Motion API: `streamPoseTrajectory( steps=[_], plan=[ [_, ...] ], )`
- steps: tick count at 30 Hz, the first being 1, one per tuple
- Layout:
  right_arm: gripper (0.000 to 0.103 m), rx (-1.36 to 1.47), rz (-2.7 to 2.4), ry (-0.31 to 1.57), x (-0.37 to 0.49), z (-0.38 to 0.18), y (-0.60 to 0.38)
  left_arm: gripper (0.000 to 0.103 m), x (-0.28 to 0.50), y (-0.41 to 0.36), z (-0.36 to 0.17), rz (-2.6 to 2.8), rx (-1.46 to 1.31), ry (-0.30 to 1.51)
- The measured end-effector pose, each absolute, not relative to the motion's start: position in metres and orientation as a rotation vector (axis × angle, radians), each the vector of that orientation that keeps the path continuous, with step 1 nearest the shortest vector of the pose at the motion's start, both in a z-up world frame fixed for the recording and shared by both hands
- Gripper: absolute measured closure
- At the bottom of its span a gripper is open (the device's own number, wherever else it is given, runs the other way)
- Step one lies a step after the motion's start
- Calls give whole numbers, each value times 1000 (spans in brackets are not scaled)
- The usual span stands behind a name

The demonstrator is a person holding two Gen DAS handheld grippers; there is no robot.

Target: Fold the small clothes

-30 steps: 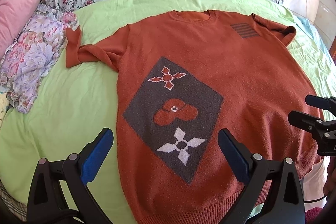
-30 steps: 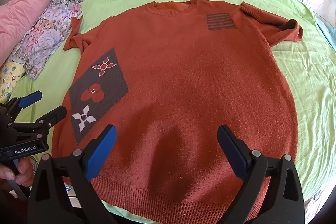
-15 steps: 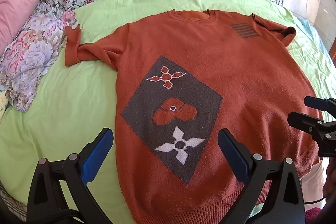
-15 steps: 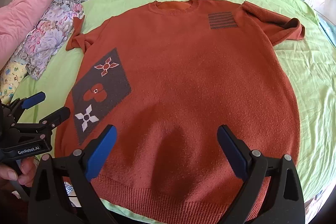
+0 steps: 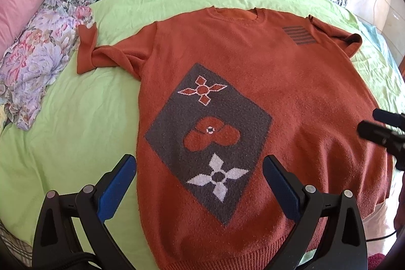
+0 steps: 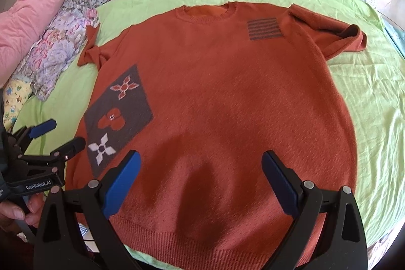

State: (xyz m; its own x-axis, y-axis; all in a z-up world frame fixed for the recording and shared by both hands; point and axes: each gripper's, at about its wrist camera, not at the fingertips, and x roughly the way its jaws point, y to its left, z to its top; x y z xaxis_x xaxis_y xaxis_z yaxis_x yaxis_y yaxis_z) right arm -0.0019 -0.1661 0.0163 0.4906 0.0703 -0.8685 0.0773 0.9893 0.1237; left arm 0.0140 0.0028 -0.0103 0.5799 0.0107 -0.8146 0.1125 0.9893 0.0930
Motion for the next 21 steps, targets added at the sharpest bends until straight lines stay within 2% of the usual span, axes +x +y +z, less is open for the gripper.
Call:
streamPoseTrajectory(
  steps=[11,21],
  plan=[
    [10,143,-97,1025,41,36,-219,3,53,8,-7,-55,64,956],
    [10,179,-192,991,122,55,-310,3,119,2,-4,-29,15,993]
  ],
)
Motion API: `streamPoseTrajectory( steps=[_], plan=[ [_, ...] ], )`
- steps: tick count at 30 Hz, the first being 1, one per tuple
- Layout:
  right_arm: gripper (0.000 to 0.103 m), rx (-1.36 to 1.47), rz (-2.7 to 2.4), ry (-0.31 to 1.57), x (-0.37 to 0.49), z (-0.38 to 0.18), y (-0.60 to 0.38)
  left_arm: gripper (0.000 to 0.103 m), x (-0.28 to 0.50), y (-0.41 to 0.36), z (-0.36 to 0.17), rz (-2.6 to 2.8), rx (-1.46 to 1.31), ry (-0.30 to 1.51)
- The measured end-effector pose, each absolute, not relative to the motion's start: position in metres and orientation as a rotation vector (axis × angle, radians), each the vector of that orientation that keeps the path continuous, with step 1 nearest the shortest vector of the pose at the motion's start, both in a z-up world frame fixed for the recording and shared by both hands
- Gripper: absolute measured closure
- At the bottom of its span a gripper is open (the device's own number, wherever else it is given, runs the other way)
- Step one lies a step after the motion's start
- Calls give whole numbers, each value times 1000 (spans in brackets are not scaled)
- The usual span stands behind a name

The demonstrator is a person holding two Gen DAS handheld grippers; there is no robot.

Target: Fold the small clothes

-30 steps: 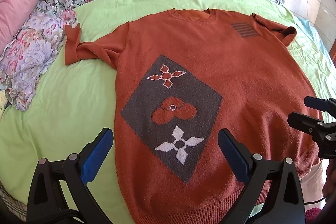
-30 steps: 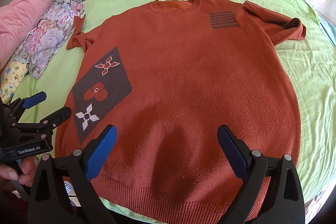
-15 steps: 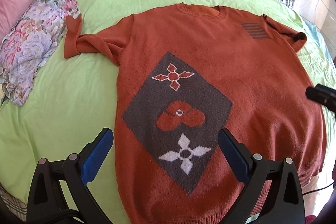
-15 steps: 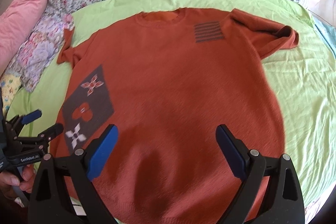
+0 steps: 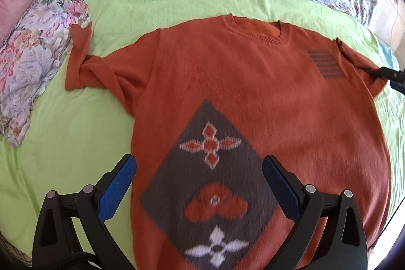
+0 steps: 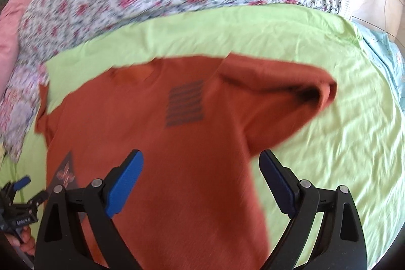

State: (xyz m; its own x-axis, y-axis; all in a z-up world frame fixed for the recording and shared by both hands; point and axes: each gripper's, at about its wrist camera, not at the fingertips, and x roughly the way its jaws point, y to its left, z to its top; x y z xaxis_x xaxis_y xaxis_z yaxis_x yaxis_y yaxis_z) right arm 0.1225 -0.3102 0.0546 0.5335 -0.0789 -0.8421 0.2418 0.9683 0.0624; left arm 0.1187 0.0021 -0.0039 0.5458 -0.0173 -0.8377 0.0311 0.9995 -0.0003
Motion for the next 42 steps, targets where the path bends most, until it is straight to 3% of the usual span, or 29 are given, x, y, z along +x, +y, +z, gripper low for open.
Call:
streamPoseTrajectory(
  steps=[5,12,14,18,23,29,42],
  plan=[
    [11,193,-199,967,178,50,-345,3,149,0,-4,-16,-17,1013],
    [25,121,-161,1032,252,14,-368,3,187,2,-12,12,-37,1029],
    [40,90,-159,1081,266,1,-374,3,195,4,-19,24,-49,1049],
    [92,148,-152,1140,271,-13,-393,3,206,7,-29,32,-76,1073],
    [94,253,-135,1052,257,16,-396,3,209,5,-35,16,-64,1086],
    [94,408,69,970,249,52,-330,3,199,15,-28,1,-93,1070],
    [94,529,549,1066,272,-2,-96,3,157,61,-9,-50,-193,1025]
  ],
)
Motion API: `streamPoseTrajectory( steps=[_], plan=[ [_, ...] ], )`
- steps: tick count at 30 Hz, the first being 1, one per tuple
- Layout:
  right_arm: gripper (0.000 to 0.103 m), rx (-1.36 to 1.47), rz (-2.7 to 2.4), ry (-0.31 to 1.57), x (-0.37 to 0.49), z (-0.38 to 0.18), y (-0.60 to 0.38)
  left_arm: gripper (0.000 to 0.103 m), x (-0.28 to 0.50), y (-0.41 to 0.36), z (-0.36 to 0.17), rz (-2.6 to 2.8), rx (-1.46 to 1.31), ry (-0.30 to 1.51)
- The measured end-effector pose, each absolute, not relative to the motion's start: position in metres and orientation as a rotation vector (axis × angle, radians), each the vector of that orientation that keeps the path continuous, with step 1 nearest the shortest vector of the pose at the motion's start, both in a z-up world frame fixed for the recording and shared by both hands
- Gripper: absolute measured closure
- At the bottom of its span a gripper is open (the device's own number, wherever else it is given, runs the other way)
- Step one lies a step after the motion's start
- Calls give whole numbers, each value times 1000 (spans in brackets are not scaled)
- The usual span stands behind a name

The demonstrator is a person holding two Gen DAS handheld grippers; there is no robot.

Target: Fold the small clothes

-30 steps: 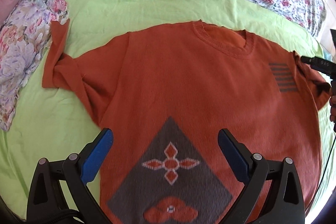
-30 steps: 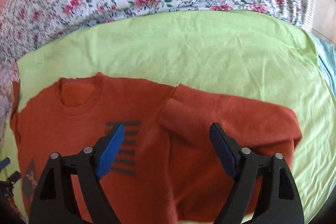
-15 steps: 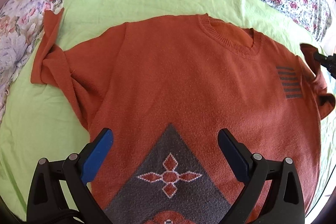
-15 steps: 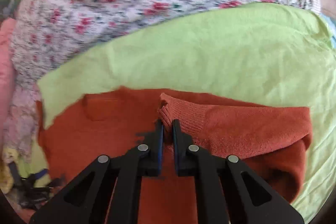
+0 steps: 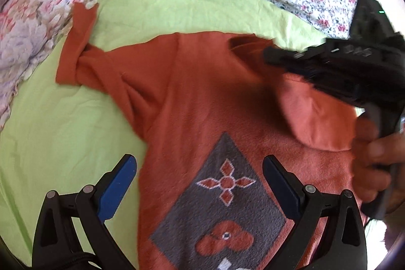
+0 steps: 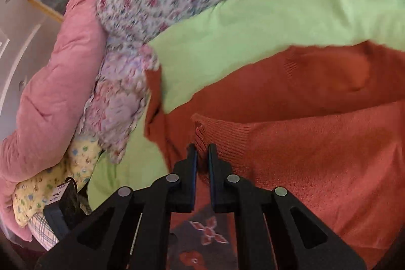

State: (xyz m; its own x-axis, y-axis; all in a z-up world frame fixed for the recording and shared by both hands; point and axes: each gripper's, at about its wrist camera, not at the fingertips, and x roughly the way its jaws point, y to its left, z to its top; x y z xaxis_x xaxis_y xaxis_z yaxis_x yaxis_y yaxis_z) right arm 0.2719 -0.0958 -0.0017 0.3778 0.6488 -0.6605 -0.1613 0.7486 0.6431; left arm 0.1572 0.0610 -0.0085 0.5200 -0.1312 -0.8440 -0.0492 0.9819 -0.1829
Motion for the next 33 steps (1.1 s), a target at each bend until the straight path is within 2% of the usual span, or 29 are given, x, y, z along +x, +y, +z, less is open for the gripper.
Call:
streamPoseTrajectory(
  steps=[3,5,7,8,10,11,16,19,20,21,22,23,24,29,33],
  plan=[
    [94,521,595,1114,278,-22,-65,3,161,68,-12,-54,-217,1031],
    [89,535,588,1154,284,-36,-58,3,168,70,-16,-62,-238,1048],
    [81,548,549,1205,284,-41,-66,3,176,72,-20,-72,-266,1057],
    [81,582,544,1207,283,-43,-71,3,182,72,-22,-81,-290,1066],
    [70,622,532,1179,277,-40,-88,3,193,72,-28,-94,-322,1084],
    [69,629,521,1164,275,-36,-96,3,200,70,-31,-104,-340,1093],
    [68,645,421,1092,258,-15,-147,3,235,60,-54,-109,-384,1153],
    [68,649,346,1053,242,-3,-179,9,255,59,-66,-92,-428,1151],
    [68,652,324,1041,236,0,-187,19,260,58,-67,-85,-435,1143],
    [68,657,299,1028,229,2,-196,42,266,56,-68,-86,-441,1130],
    [68,661,268,1016,222,3,-206,55,270,54,-68,-89,-437,1124],
    [68,665,235,1005,215,4,-216,87,274,52,-67,-86,-418,1120],
    [68,671,205,997,209,4,-225,96,276,50,-65,-106,-414,1116],
    [68,655,36,949,182,10,-275,97,251,69,-25,-105,-340,971],
    [67,591,-141,968,171,4,-318,98,252,94,-42,-22,-331,1039]
  ],
)
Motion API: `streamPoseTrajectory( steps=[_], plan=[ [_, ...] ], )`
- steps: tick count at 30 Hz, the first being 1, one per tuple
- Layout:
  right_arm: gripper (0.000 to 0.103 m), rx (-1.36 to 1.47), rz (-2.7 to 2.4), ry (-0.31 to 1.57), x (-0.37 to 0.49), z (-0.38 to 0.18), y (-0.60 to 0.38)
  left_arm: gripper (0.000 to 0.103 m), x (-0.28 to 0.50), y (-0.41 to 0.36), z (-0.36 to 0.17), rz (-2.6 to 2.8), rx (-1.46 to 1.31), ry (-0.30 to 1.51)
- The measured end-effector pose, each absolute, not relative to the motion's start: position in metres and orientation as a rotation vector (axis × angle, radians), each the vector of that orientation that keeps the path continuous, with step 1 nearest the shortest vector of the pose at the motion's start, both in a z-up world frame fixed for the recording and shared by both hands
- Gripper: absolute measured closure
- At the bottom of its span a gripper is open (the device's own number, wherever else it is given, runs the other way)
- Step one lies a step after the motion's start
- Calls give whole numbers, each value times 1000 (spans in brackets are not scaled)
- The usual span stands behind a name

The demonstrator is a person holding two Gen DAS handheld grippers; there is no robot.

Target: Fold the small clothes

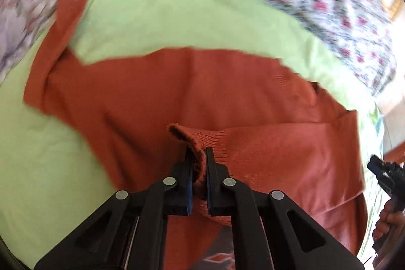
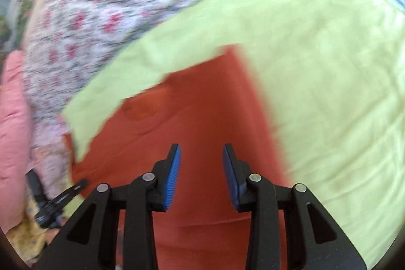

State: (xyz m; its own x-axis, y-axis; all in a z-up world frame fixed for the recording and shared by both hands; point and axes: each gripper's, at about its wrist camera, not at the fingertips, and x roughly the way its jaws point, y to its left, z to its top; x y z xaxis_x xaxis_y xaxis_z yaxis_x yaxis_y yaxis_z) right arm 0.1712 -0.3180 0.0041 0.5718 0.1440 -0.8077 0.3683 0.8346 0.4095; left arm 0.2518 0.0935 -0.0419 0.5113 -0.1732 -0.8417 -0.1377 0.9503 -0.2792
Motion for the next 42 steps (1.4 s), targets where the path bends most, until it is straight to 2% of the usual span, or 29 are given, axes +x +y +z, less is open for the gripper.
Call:
streamPoseTrajectory(
  steps=[3,9,11,12,13,17,21,23,24,26,28,30,37,40,42],
  plan=[
    [67,589,-206,1005,179,-8,-338,97,252,96,-39,-24,-371,1022],
    [54,514,-209,1096,220,-38,-349,97,255,88,-41,-12,-339,1043],
    [54,480,-211,1124,229,-48,-347,97,252,87,-42,-13,-332,1047],
    [67,470,-202,1131,234,-51,-347,97,253,86,-42,-16,-332,1048],
    [93,473,-188,1121,235,-49,-349,97,253,85,-41,-23,-337,1047],
    [95,546,-210,1064,231,-37,-373,97,260,65,-35,-77,-339,1028],
    [95,529,-216,1098,230,-47,-375,97,268,50,-48,-50,-231,1051],
    [94,522,-230,1104,232,-45,-371,95,267,59,-55,-36,-233,1082],
    [92,524,-237,1104,232,-43,-369,90,264,68,-56,-46,-264,1090],
    [86,505,-261,1094,230,-32,-364,90,256,81,-53,-55,-297,1088],
    [64,508,-244,1079,225,-21,-357,91,247,92,-46,-53,-295,1074],
    [56,504,-214,1049,217,-11,-347,91,238,103,-39,-44,-296,1061],
    [55,503,-92,1032,194,7,-293,87,223,156,-23,48,-338,1029],
    [55,506,-28,1072,191,2,-268,75,228,176,-19,106,-330,1018],
    [55,502,1,1088,190,0,-255,57,237,189,-16,153,-309,1019]
  ],
)
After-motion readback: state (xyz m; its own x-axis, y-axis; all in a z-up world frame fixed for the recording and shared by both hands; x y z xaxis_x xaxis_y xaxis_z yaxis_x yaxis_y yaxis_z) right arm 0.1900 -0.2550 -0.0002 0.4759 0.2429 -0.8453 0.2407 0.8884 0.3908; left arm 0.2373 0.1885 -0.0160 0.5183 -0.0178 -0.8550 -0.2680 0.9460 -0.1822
